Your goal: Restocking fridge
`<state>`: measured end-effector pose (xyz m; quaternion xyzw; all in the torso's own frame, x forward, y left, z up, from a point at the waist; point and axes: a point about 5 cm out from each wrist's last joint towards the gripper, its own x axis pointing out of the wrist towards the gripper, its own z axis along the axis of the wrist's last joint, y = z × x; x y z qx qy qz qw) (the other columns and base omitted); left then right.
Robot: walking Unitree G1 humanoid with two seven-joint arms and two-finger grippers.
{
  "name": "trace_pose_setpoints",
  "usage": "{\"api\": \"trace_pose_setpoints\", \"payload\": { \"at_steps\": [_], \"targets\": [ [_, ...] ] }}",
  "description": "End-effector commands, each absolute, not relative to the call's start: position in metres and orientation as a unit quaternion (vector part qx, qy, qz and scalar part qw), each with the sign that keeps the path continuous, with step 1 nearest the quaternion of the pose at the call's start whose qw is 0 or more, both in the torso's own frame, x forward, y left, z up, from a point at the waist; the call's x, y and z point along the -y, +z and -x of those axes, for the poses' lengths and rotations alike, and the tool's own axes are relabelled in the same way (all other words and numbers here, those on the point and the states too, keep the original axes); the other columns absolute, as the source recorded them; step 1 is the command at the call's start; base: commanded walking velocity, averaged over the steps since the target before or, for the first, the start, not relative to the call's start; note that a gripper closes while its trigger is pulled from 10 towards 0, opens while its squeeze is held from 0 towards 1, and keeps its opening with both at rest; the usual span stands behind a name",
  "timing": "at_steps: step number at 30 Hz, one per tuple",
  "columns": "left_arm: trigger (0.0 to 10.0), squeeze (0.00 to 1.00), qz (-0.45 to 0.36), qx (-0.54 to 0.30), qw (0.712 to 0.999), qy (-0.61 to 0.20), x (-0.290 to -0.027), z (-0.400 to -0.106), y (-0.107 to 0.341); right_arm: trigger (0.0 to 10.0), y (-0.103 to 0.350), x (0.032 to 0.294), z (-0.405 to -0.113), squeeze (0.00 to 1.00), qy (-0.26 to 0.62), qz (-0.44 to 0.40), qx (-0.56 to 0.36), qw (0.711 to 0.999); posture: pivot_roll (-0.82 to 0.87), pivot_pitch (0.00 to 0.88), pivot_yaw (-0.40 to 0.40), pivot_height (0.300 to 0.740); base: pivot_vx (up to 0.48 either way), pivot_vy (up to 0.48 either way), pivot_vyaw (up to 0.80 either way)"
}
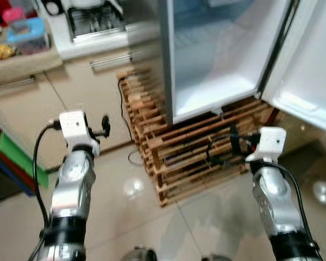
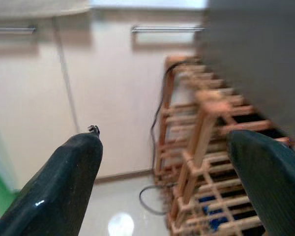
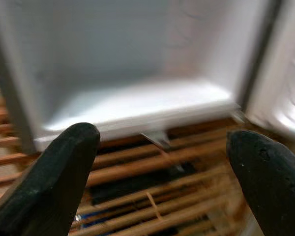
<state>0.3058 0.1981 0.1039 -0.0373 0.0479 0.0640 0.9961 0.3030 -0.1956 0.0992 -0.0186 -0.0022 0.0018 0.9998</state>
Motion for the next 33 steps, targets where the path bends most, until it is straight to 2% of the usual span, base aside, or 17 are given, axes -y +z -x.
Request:
{"api": "trace_pose_setpoints", "payload": {
  "at_steps": [1,7,10,16,21,33],
  "targets": [
    [10.0,0.00,0.026,-0.039,0.997,0.062,-0.197,-0.306,0.107,10.0,0.106,0.189,-0.308,0.00,0.027,0.031,0.007,0.999,-0.05,0.015,-0.013,0.740,0.000,0.000,0.57],
    [10.0,0.00,0.028,-0.029,0.996,0.082,-0.189,-0.308,0.107,10.0,0.111,0.184,-0.321,0.00,0.047,0.036,0.008,0.998,-0.05,0.002,-0.039,0.740,0.000,0.000,0.56],
    [10.0,0.00,0.009,0.003,0.998,0.062,-0.179,-0.313,0.120,10.0,0.112,0.175,-0.324,0.00,0.063,0.032,0.008,0.997,-0.05,0.003,-0.039,0.740,0.000,0.000,0.51],
    [10.0,0.00,-0.015,0.014,0.999,0.031,-0.170,-0.315,0.127,10.0,0.101,0.175,-0.318,0.00,0.049,-0.013,-0.007,0.999,-0.06,0.020,-0.028,0.740,0.000,0.000,0.51],
    [10.0,0.00,-0.011,0.025,0.999,0.040,-0.170,-0.315,0.132,10.0,0.093,0.174,-0.313,0.00,0.044,-0.024,-0.011,0.999,-0.06,0.025,-0.014,0.740,0.000,0.000,0.50],
    [10.0,0.00,-0.009,0.043,0.997,0.059,-0.174,-0.323,0.142,10.0,0.104,0.173,-0.326,0.00,0.027,-0.020,0.002,0.999,-0.06,0.013,-0.015,0.740,0.440,0.000,0.38]
  ]
}}
